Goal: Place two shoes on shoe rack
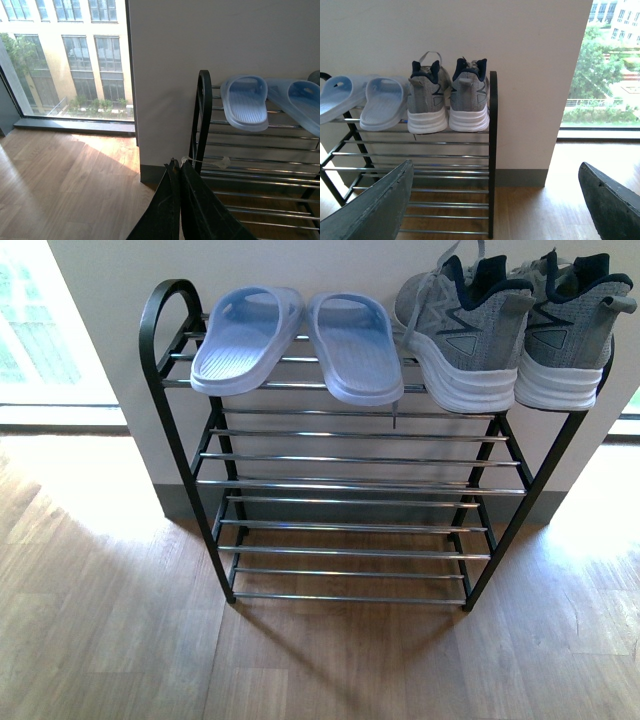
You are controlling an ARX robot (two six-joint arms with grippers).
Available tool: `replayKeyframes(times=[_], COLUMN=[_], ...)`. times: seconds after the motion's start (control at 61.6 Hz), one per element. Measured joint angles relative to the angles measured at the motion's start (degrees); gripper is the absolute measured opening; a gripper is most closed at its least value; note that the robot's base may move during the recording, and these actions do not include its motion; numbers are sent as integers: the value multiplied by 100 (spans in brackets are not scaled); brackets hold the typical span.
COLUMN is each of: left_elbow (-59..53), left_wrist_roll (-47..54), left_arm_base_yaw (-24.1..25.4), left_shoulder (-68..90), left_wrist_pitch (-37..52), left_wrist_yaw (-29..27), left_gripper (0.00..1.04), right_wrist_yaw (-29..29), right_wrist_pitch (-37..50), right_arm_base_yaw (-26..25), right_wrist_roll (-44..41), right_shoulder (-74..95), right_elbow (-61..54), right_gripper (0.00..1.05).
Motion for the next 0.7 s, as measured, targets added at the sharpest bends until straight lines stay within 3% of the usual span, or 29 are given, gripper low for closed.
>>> replayKeyframes(times=[0.698], left_elbow=[0], left_wrist_roll=[0], left_arm_base_yaw=[0], left_shoulder=[-1381], left_wrist_pitch=[-1362], left_wrist_yaw=[0], left_gripper=[1], right_wrist_yaw=[0], right_wrist_pitch=[0], right_arm_base_yaw=[0], right_wrist_roll=[0], right_shoulder=[0], right_elbow=[0], right_gripper=[96])
